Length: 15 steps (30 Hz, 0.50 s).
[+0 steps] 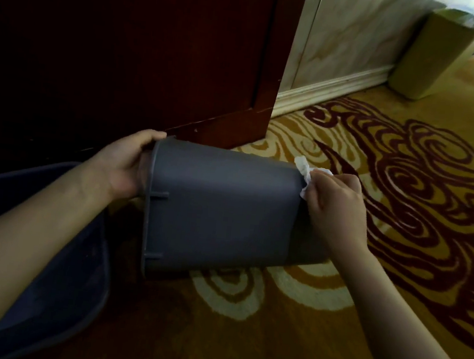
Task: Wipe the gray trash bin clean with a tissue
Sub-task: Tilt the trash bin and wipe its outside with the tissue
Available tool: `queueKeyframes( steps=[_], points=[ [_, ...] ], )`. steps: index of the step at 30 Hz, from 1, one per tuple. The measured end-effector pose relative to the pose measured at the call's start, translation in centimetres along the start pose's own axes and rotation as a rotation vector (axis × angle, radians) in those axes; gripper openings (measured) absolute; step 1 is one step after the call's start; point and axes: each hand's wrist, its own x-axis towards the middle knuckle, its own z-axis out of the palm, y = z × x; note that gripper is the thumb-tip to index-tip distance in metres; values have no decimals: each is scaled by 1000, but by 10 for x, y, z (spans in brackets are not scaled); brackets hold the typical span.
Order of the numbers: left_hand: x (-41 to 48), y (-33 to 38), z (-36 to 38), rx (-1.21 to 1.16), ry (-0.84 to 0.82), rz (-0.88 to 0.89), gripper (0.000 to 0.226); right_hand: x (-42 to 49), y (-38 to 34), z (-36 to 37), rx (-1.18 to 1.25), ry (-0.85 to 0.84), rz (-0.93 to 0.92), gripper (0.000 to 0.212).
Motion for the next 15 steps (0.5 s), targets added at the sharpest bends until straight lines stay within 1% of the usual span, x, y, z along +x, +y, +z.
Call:
queueKeyframes(
  steps=[2, 3, 5, 7, 9, 12, 14, 15],
  points=[
    [-1, 4, 1, 87, 24, 11, 16, 6, 4, -5, -3, -38, 24, 19],
    [-3, 4, 2, 119, 18, -9, 13, 9, 4, -7, 38, -45, 81, 18],
    [-8, -2, 0, 156, -21, -74, 21, 12, 0, -9, 214, -41, 224, 15],
    [-13, -13, -5, 174, -60, -142, 27, 12, -9, -7, 364, -53, 277, 13],
    [-17, -27, -14, 184, -90, -198, 32, 12, -19, -3, 498, -127, 305, 13],
    [-21, -50, -31, 248, -116, -295, 41, 11, -29, 2, 744, -263, 406, 14],
    [-24, -59, -41, 265, -128, -344, 48, 10, -31, 3, 825, -329, 471, 13],
    [-23, -60, -44, 248, -130, -342, 50, 10, -31, 4, 833, -334, 487, 13]
  ],
)
